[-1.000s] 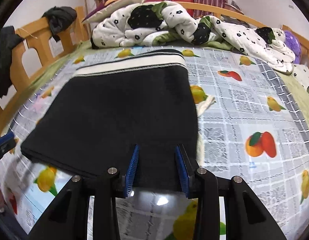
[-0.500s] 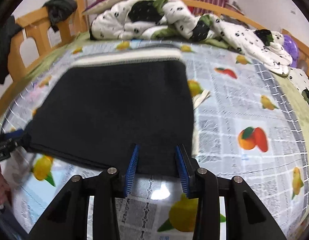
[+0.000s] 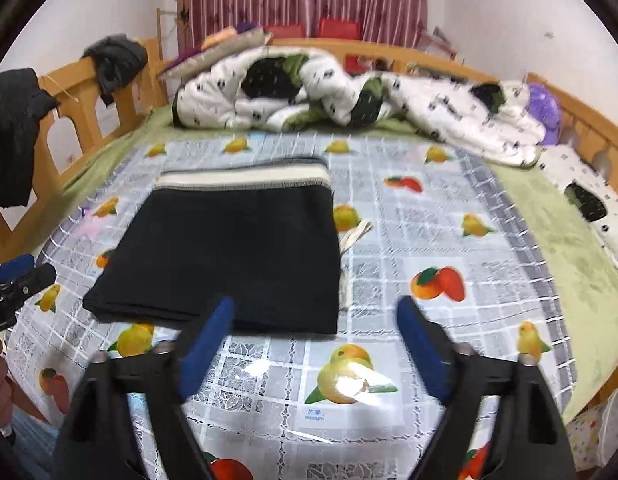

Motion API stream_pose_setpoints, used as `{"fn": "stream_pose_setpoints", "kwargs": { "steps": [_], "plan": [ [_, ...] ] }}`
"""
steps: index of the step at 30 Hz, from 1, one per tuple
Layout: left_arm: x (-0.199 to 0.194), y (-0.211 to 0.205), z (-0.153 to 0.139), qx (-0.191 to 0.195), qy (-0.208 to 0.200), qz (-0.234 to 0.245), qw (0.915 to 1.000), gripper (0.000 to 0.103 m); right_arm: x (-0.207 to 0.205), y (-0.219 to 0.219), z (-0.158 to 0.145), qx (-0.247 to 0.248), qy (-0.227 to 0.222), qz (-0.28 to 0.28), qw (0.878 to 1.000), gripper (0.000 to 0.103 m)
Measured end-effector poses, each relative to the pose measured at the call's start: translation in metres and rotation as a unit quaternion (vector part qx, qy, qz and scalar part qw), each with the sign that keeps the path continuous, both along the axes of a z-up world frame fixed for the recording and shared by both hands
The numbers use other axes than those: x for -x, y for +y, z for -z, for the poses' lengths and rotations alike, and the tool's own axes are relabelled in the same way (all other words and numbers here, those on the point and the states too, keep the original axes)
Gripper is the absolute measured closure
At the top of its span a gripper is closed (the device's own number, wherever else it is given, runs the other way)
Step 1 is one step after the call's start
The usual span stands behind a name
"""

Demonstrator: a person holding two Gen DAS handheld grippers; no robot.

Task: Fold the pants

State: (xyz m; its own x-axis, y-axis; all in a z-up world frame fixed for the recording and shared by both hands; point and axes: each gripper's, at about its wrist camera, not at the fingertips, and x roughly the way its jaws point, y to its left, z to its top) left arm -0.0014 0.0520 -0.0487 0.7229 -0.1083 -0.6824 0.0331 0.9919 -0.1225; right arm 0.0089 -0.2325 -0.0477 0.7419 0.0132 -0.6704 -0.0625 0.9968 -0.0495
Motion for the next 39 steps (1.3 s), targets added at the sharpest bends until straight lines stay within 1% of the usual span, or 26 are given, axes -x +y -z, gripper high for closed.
{"fn": "stream_pose_setpoints", "kwargs": {
  "steps": [2, 6, 8, 12, 15, 30, 39],
  "plan": [
    [0.010, -0.003, -0.001, 0.003, -0.002, -0.002, 1.0000, 0.020, 0.013, 0.000, -0.005, 0.005, -0.013, 0.003, 1.000, 0.006],
    [0.020, -0.010, -0.001, 0.014, 0.001, 0.000, 0.9999, 0.019, 0.026, -0.002, -0.003, -0.002, 0.001, 0.006, 1.000, 0.005],
    [0.024, -0.014, -0.002, 0.006, -0.007, -0.007, 0.9999, 0.019, 0.029, -0.001, -0.002, -0.001, 0.004, 0.006, 1.000, 0.005],
    [0.029, -0.022, -0.001, -0.028, -0.019, -0.017, 0.9993, 0.019, 0.036, 0.001, -0.001, 0.012, 0.000, 0.013, 1.000, 0.005],
    [0.030, -0.023, 0.001, -0.023, -0.014, -0.019, 0.9995, 0.019, 0.040, 0.002, -0.002, 0.016, -0.003, 0.016, 1.000, 0.005],
    [0.032, -0.028, 0.006, -0.035, -0.014, -0.015, 0.9992, 0.019, 0.044, 0.005, -0.005, 0.018, -0.011, 0.015, 1.000, 0.005],
    [0.032, -0.026, 0.006, -0.035, -0.014, -0.015, 0.9992, 0.019, 0.043, 0.003, -0.006, 0.016, -0.010, 0.018, 1.000, 0.005]
  ]
}}
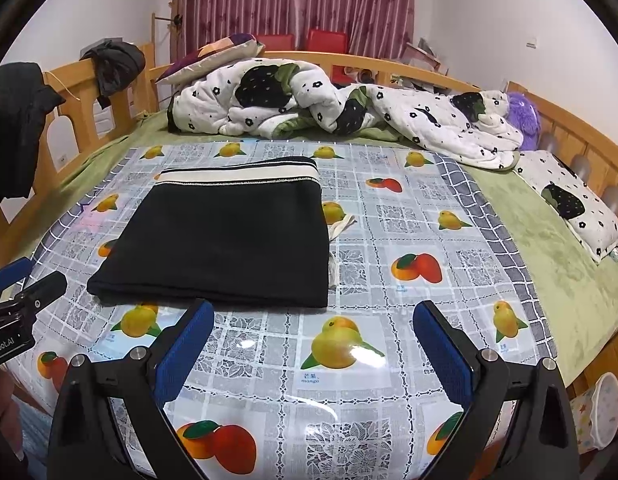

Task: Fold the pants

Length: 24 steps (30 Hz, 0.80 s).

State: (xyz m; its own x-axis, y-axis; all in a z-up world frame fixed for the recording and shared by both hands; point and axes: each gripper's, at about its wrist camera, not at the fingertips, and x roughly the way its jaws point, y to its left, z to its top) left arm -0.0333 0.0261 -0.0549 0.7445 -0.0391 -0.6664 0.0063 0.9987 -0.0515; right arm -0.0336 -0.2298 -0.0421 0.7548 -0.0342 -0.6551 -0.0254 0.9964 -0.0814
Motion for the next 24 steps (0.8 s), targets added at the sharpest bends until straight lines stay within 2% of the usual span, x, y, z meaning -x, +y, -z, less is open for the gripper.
{"fn": "stream_pose_setpoints", "kwargs": {
  "steps": [24],
  "plan": [
    [0.0005, -0.0010, 0.0003, 0.001, 0.000, -0.001, 1.0000, 0.019, -0.0009, -0.0020, 0.0003, 0.003, -0.002, 0.004, 1.000, 0.005]
  ]
}}
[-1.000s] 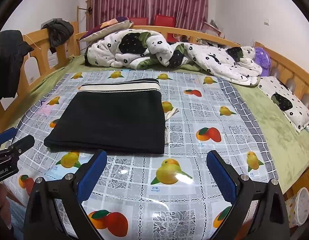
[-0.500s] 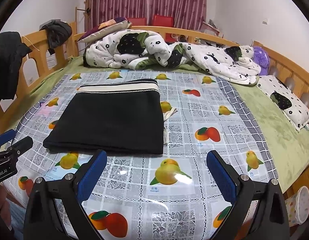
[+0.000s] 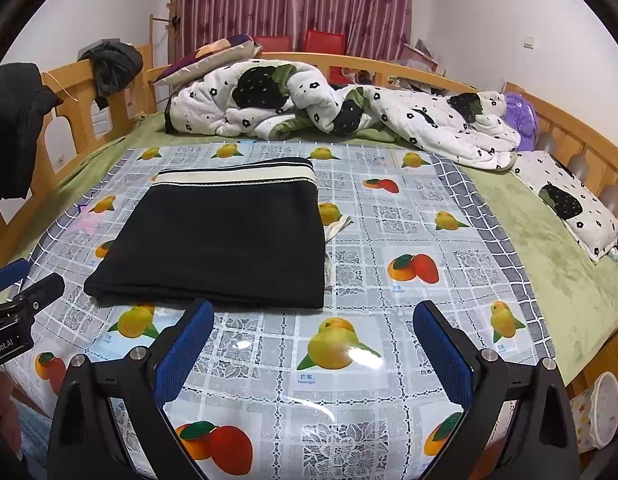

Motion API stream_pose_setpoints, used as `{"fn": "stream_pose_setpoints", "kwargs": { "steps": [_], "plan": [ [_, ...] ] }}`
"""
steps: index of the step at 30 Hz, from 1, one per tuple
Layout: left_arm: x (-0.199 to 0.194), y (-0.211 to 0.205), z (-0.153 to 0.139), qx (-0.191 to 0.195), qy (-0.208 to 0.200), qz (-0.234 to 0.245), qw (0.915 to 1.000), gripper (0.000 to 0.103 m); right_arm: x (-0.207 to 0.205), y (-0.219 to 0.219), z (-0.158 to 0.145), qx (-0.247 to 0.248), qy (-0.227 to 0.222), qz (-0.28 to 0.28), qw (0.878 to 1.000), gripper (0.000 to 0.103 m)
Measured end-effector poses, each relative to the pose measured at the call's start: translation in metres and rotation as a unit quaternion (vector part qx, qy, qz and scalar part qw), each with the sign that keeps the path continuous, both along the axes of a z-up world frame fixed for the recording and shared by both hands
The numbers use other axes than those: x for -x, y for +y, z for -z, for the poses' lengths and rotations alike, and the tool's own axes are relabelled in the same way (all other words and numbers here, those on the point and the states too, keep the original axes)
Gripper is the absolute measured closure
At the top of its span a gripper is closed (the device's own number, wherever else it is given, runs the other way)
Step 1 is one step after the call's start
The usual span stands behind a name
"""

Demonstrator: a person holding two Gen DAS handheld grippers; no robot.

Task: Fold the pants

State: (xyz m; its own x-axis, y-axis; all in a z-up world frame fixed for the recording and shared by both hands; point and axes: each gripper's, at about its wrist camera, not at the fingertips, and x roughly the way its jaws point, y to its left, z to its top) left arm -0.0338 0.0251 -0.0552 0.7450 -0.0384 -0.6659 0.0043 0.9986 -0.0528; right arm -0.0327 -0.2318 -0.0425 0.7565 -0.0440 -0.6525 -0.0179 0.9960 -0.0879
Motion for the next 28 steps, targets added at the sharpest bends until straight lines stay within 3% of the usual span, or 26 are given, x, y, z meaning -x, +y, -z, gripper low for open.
{"fn": "stream_pose_setpoints", "kwargs": {
  "steps": [28],
  "plan": [
    [-0.0006, 0.0025, -0.0004, -0.001, -0.002, 0.001, 1.0000, 0.019, 0.0005, 0.0013, 0.0013, 0.002, -0.002, 0.004, 1.000, 0.005]
  ]
}}
